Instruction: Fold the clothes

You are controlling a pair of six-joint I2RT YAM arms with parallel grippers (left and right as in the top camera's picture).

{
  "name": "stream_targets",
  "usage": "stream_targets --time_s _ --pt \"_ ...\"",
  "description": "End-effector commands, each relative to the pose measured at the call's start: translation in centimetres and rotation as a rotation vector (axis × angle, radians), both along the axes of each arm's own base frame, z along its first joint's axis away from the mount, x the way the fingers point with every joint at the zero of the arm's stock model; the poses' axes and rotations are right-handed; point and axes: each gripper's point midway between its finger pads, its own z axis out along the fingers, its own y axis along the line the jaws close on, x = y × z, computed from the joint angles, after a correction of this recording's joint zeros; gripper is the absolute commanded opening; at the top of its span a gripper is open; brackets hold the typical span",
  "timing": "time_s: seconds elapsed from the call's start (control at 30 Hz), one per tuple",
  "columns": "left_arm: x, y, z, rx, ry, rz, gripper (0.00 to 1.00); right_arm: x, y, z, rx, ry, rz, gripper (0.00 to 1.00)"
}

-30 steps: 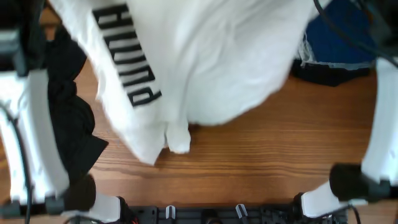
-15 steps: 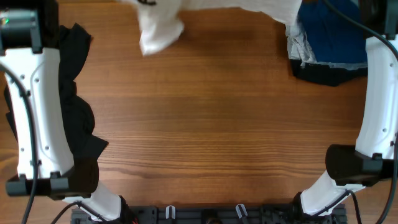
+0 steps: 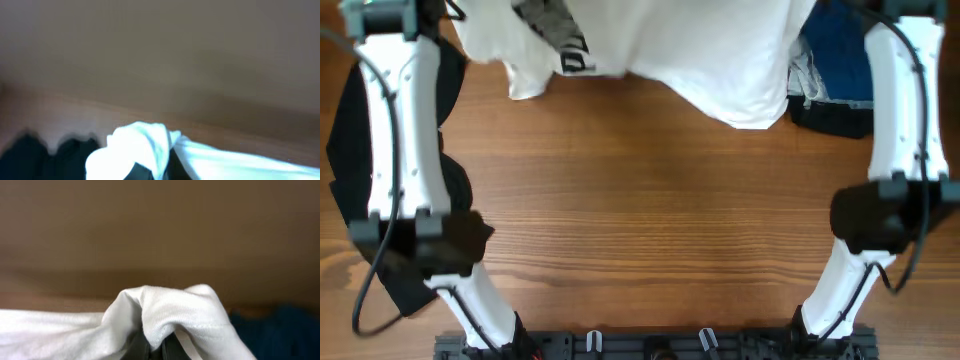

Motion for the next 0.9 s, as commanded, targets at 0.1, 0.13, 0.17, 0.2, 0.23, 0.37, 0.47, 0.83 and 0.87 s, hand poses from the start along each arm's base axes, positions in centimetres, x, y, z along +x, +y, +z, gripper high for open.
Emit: stream_targets --time_s 0.1,0.13,0.17,0.2,0.23,0.37,0.47,0.83,0.87 --pt "-2.1 1.6 1.3 0.005 0.014 0.054 0.04 -2.0 -0.9 3.4 -0.008 -0.04 0.006 0.04" --pt "-2.8 1.5 2.0 -0.005 0.009 0.054 0.04 -2.9 -0.7 4.1 -0.003 -0.034 0.013 0.04" --pt "-4.0 1.3 2.8 -0.009 0.01 0.05 0.04 -3.9 -0.6 4.7 -0.001 -0.026 0.016 0.04" --pt "-5.3 1.2 3.5 -0.012 0.017 0.046 0.04 -5.5 -0.5 5.4 0.001 -0.002 0.016 0.04" --pt "-6.3 1.0 3.9 -0.016 0.028 0.042 0.04 -6.4 -0.4 5.6 0.003 0.015 0.016 0.04" --pt "-12.9 0.1 3.9 -0.06 0.157 0.034 0.04 -12.1 0.5 5.6 0.032 0.154 0.042 0.04" --pt "-17.3 -0.2 2.8 -0.089 0.279 0.057 0.04 -16.2 1.0 4.6 0.054 0.286 0.047 0.04" --pt "-22.7 -0.2 -2.0 -0.138 0.554 0.138 0.04 -22.9 -0.3 1.2 0.036 0.568 -0.059 0.04" --pt "-23.1 -0.5 -2.4 -0.149 0.569 0.13 0.04 -23.4 -0.2 1.4 0.035 0.564 -0.059 0.06"
